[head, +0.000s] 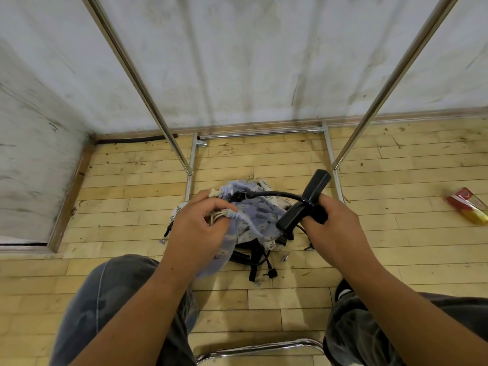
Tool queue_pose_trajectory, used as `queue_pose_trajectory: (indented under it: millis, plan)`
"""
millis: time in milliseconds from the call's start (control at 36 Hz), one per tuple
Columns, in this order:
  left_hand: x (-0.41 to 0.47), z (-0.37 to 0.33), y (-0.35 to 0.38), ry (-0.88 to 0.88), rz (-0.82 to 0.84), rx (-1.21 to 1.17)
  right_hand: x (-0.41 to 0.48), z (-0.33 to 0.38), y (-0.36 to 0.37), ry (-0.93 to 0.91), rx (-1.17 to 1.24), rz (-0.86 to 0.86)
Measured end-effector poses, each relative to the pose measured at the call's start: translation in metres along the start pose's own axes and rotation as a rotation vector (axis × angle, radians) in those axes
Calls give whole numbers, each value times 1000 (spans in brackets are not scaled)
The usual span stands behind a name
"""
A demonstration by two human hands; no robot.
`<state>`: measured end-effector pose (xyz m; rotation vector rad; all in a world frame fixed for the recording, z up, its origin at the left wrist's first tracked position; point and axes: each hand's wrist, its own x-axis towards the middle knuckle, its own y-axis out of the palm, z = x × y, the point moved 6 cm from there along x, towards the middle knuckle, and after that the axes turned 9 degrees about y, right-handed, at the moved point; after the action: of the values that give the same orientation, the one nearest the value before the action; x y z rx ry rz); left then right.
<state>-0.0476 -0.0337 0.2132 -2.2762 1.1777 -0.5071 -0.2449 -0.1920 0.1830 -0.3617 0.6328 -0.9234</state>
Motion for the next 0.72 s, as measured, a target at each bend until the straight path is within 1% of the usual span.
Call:
queue_pose_trajectory:
  millis: [194,278,361,444,611,722]
  plan:
    - [2,0,-3,22,-34,47,6,-11,1,-33,-124,-34]
    - [1,3,-3,29,-38,47,7,-11,1,-27,-123,-40]
    - [2,8,-2,8,-14,51,5,-6,0,-31,-89,-43]
    - [1,6,2,28,18,46,0,4,1,-46,-38,-23]
    - [1,-2,7,18,65,6,-8,22,-1,-40,193,19]
    - [1,0,11,5,107,11,-8,26,3,-37,203,54]
